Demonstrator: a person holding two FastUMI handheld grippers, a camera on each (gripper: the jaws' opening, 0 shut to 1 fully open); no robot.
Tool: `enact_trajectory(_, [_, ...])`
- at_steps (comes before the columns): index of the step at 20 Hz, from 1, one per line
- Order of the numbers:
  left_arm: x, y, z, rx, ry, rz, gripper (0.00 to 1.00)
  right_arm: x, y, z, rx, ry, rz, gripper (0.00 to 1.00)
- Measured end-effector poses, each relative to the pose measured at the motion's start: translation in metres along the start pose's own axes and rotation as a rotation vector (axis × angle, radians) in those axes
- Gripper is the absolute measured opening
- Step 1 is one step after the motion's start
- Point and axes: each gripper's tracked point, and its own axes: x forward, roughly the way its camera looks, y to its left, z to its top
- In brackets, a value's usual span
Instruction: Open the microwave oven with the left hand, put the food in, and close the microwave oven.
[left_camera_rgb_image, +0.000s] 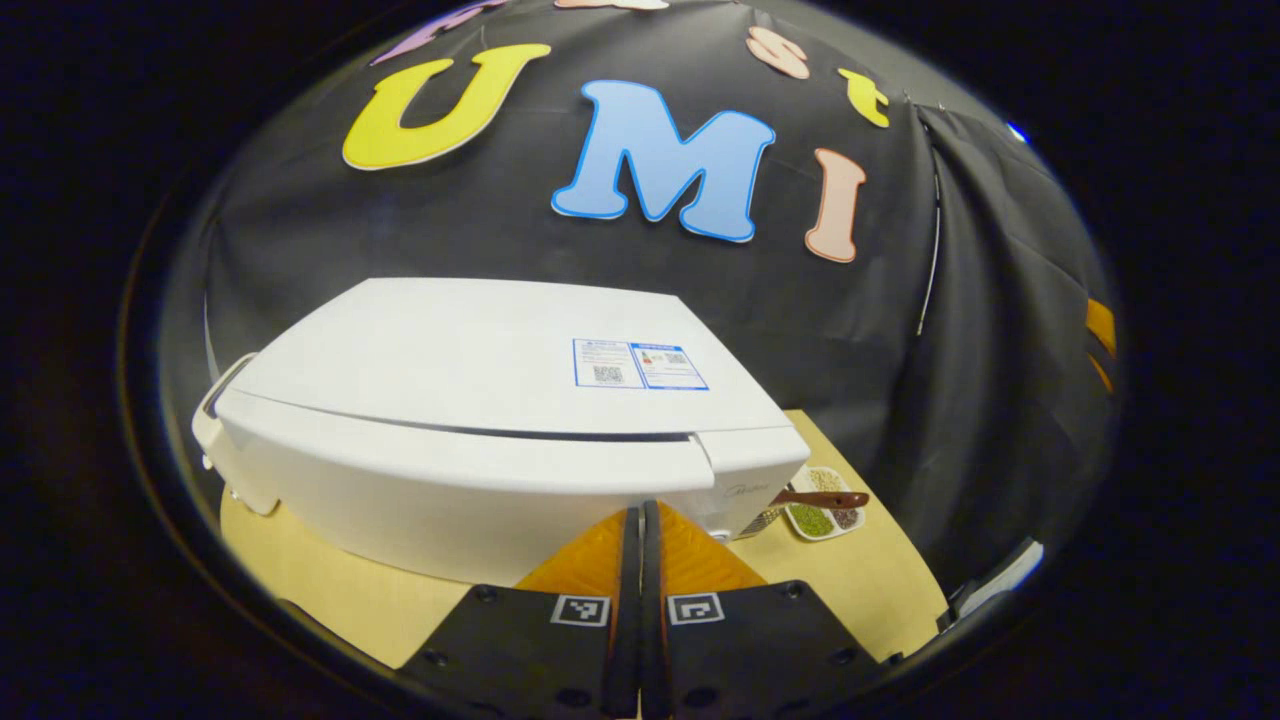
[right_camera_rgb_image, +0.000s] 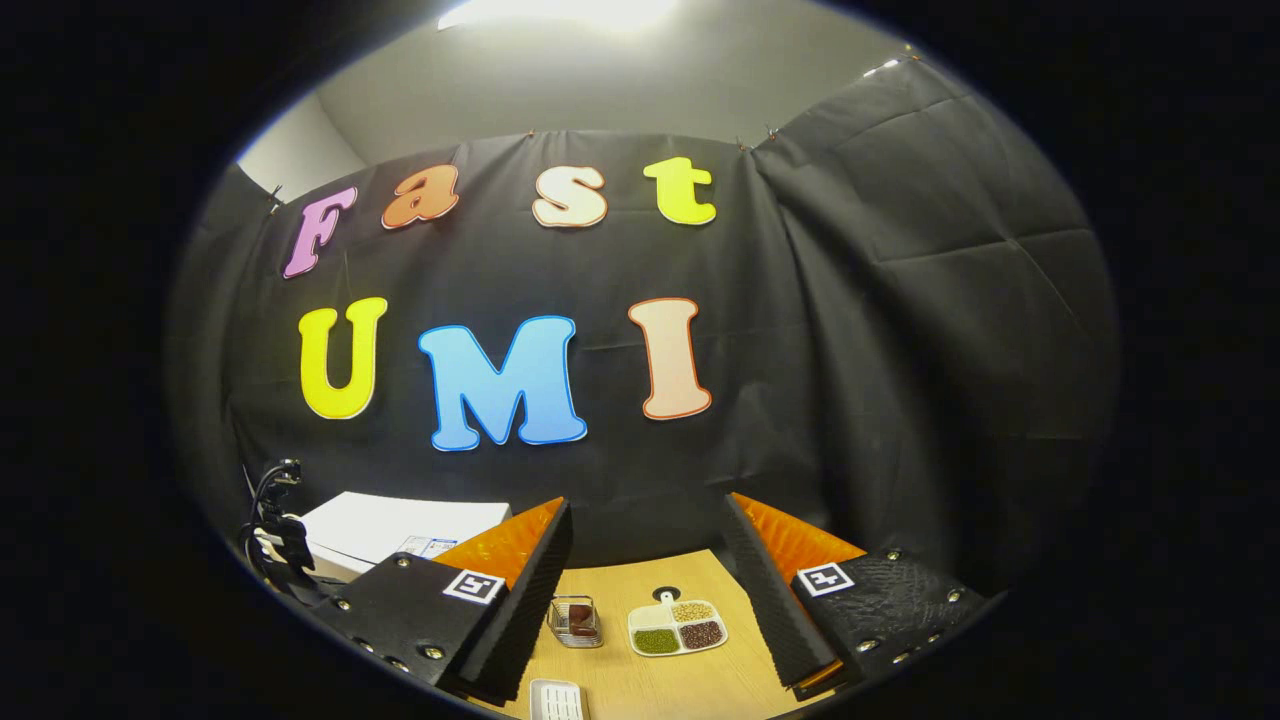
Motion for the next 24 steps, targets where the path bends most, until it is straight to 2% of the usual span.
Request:
enact_trajectory(2, [0.003, -0.005, -0.002, -0.015, 0.027, -0.012, 0.07, 0.001, 0.003, 0.002, -0.002, -0.002, 0.007, 0.9])
enact_trajectory(4, [0.003, -0.004, 0.0, 0.03, 0.016, -0.018, 0.07, 0.0, 0.001, 0.002, -0.012, -0.007, 0.008, 0.91])
enact_trajectory(9, [-0.001, -0.002, 0.0, 0.032, 0.012, -0.008, 0.07, -0.002, 0.011, 0.0, -0.008, 0.008, 0.03, 0.9])
enact_trajectory(12, [-0.026, 0.001, 0.035, 0.06, -0.102, 0.009, 0.07, -0.007, 0.022, 0.003, -0.014, 0.004, 0.055, 0.9])
enact_trajectory(16, [-0.11, 0.008, 0.107, 0.129, -0.309, 0.044, 0.07, -0.016, 0.048, 0.012, -0.01, -0.007, 0.097, 0.9])
enact_trajectory(18, [-0.162, 0.006, 0.14, 0.133, -0.422, 0.034, 0.54, -0.02, 0.067, 0.017, -0.01, -0.001, 0.133, 0.9])
enact_trajectory(20, [-0.213, 0.013, 0.171, 0.161, -0.519, 0.067, 1.0, -0.025, 0.079, 0.027, -0.018, -0.003, 0.153, 0.91])
enact_trajectory(22, [-0.253, 0.015, 0.189, 0.176, -0.562, 0.075, 0.94, -0.033, 0.095, 0.039, -0.027, -0.019, 0.172, 0.91])
enact_trajectory(24, [-0.287, 0.015, 0.2, 0.189, -0.589, 0.076, 0.94, -0.043, 0.108, 0.045, -0.029, -0.028, 0.183, 0.9])
